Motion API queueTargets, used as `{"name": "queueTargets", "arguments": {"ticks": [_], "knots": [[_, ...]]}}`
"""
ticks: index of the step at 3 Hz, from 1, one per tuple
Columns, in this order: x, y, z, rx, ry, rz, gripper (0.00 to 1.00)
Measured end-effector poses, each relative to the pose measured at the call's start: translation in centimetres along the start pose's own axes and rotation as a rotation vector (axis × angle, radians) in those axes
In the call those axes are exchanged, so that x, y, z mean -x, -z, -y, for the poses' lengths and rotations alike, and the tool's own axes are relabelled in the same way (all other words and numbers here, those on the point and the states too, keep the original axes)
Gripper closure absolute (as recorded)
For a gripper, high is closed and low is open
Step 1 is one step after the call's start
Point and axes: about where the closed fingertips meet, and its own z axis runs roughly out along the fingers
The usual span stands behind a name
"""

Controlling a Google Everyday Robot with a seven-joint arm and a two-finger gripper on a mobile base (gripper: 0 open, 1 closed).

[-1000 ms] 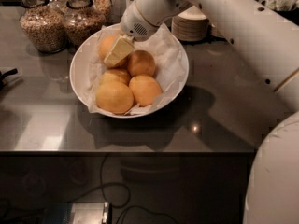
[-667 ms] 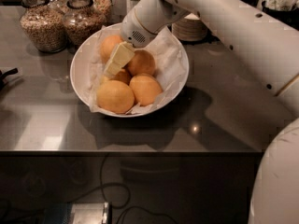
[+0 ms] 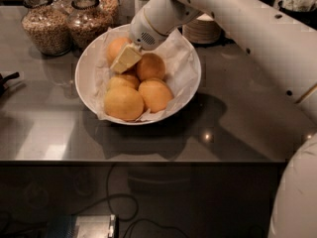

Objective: Pick orange from white bowl

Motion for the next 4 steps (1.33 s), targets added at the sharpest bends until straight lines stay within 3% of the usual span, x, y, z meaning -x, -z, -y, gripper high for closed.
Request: {"name": "queueTargets", "arguments": {"ticks": [1, 2, 3, 4], "knots": [[0.1, 0.1, 0.0, 0.000, 0.000, 0.000, 1.00], [0.2, 2.7, -0.6, -0.026, -0.008, 0.062, 1.00], [2.8, 9.1, -3.0, -0.060, 0.050, 0.267, 1.00], [5.2, 15.2, -6.6, -0.056, 0.157, 0.447, 1.00]]}}
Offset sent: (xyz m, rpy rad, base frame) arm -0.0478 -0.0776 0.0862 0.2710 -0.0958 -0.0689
